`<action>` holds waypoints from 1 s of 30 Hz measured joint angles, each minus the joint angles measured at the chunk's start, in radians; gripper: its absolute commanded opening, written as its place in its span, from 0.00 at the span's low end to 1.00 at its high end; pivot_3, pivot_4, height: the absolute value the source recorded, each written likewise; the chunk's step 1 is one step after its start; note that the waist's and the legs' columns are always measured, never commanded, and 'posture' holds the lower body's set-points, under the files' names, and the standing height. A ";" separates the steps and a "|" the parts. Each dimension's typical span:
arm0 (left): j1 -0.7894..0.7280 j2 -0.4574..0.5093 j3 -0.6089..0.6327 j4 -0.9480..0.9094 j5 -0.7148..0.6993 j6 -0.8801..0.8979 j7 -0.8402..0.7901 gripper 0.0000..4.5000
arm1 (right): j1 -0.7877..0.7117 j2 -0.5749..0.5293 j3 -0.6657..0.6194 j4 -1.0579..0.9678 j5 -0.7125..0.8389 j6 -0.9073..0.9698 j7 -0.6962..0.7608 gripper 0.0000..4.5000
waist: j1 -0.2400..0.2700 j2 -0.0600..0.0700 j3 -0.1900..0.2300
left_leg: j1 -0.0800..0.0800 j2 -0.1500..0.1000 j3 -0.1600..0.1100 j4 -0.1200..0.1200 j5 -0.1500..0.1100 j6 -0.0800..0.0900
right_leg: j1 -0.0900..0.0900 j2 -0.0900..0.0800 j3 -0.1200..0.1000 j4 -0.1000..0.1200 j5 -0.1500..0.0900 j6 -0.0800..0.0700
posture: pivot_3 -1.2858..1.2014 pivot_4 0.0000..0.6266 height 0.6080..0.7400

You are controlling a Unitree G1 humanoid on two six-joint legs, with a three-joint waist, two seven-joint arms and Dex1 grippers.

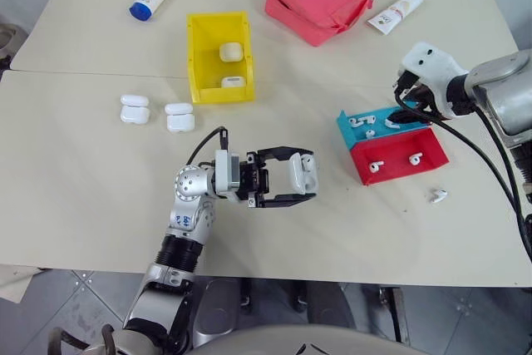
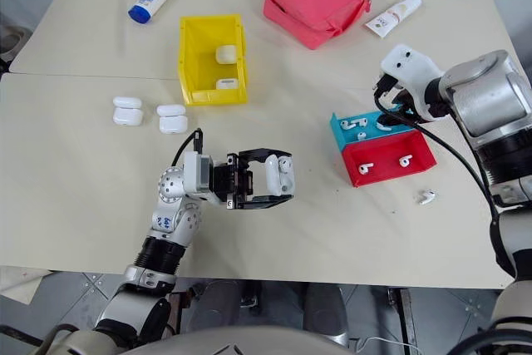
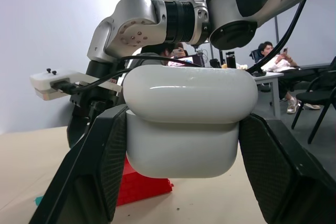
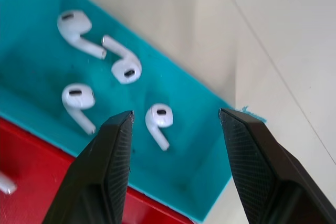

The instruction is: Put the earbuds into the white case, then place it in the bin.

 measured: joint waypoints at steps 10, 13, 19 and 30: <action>0.044 0.005 -0.002 -0.014 0.006 -0.011 0.029 0.62 | -0.053 0.123 -0.001 0.175 -0.093 0.059 0.058 0.60 | 0.000 0.000 0.000 | 0.000 0.000 -0.001 0.000 0.000 0.000 | 0.000 0.000 -0.001 0.001 0.000 0.000 | 0.52 0.24 1.00; 0.053 0.006 -0.004 -0.019 0.009 -0.012 0.039 0.62 | -0.058 0.131 -0.002 0.199 -0.115 0.076 0.063 0.60 | 0.001 0.000 0.000 | 0.000 0.000 -0.001 0.000 0.000 0.000 | 0.000 0.000 -0.001 0.001 0.000 0.000 | 0.52 0.24 1.00; 0.054 0.007 -0.012 -0.021 0.013 -0.013 0.043 0.62 | -0.058 0.139 -0.005 0.206 -0.138 0.090 0.070 0.60 | -0.001 0.000 0.000 | 0.000 0.000 -0.001 0.000 0.000 0.000 | 0.000 0.000 -0.001 0.001 0.000 0.000 | 0.52 0.24 1.00; 0.057 0.012 -0.019 -0.023 0.013 -0.014 0.045 0.62 | -0.058 0.174 -0.035 0.244 -0.159 0.087 0.068 0.60 | 0.000 0.000 0.000 | 0.000 0.000 -0.001 0.000 0.000 0.000 | 0.000 0.000 -0.001 0.001 0.000 0.000 | 0.52 0.24 1.00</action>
